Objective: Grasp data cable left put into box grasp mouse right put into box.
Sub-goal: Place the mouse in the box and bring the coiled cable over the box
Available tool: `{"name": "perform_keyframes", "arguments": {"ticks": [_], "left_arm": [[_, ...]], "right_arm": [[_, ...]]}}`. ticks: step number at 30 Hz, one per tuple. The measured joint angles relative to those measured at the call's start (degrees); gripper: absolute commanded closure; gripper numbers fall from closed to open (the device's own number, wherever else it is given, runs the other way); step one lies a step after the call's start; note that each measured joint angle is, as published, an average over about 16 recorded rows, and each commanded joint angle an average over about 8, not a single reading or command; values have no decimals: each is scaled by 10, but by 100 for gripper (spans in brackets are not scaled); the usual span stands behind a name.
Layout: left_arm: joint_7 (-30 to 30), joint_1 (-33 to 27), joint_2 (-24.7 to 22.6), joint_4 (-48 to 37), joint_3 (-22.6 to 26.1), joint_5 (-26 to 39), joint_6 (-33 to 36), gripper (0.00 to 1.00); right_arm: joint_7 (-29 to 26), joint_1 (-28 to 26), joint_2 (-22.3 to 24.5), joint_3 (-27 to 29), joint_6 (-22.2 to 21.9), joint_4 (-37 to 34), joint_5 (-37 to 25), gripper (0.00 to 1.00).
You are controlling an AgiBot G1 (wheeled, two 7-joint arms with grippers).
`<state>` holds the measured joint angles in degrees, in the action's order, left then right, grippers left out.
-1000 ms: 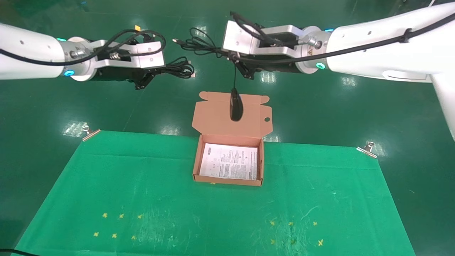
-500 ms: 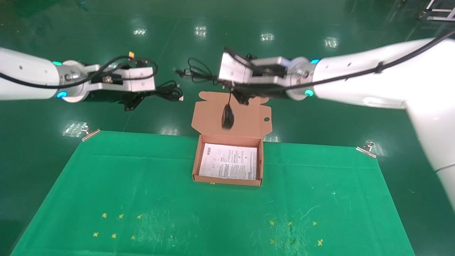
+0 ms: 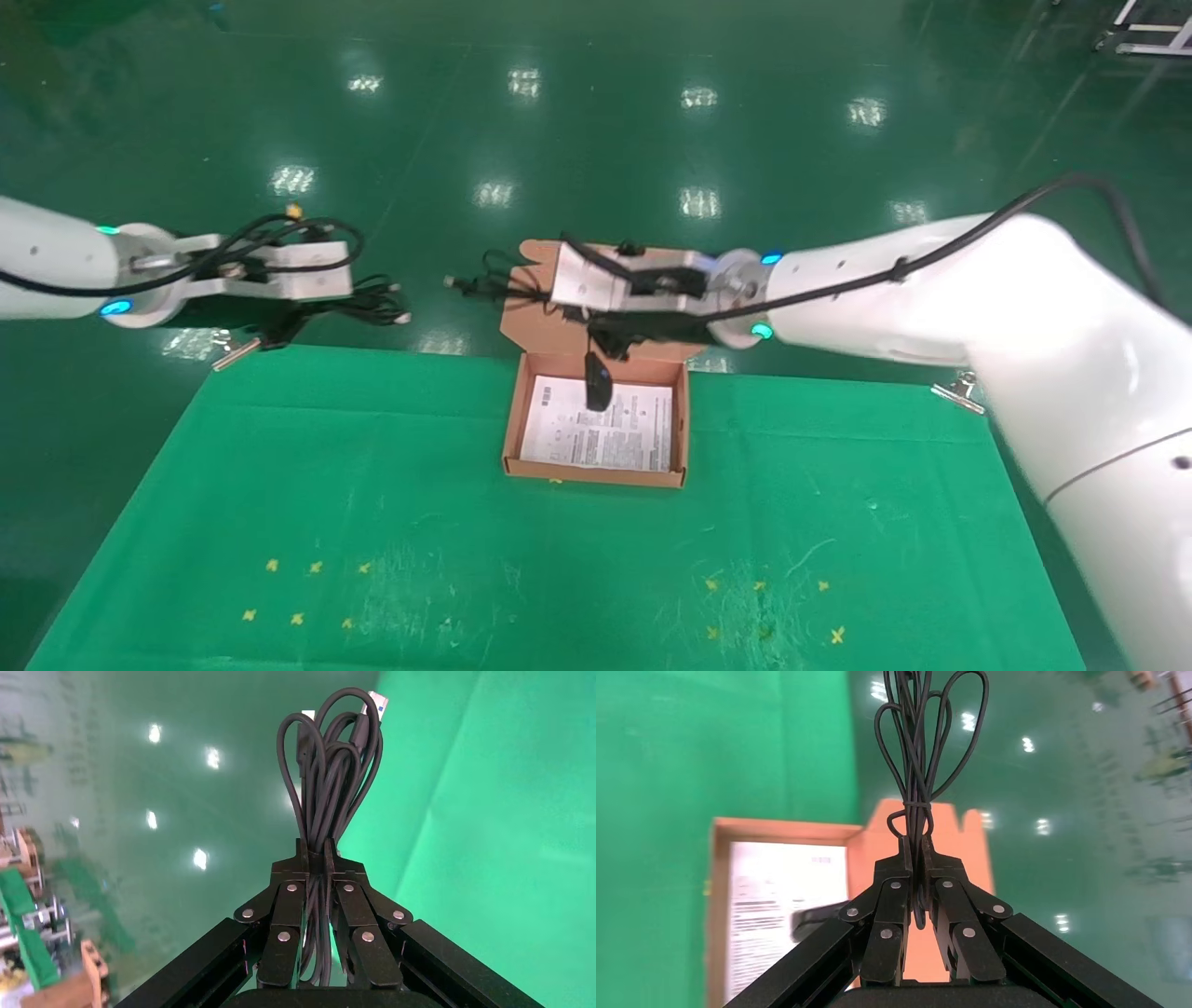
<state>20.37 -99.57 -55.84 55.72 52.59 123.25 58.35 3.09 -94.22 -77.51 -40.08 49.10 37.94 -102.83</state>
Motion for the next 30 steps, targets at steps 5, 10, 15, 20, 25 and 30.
{"name": "perform_keyframes", "arguments": {"ticks": [5, 10, 15, 20, 25, 30], "left_arm": [[21, 3, 4, 9, 4, 17, 7, 100], [31, 4, 6, 17, 5, 24, 10, 100], [36, 6, 8, 23, 6, 27, 11, 100], [38, 6, 8, 26, 6, 28, 12, 100], [39, 7, 9, 27, 6, 29, 12, 100], [40, 9, 5, 27, 7, 30, 10, 100]], "right_arm": [[-2, 17, -4, -21, -24, -22, 31, 100], [-15, 32, -6, -45, -55, -51, 63, 100], [-35, 44, -6, -70, -82, -84, 89, 100], [-50, 48, -5, -93, -94, -114, 104, 76], [-57, 48, -4, -109, -95, -128, 112, 14], [-57, 49, 1, -119, -92, -128, 116, 0]]}}
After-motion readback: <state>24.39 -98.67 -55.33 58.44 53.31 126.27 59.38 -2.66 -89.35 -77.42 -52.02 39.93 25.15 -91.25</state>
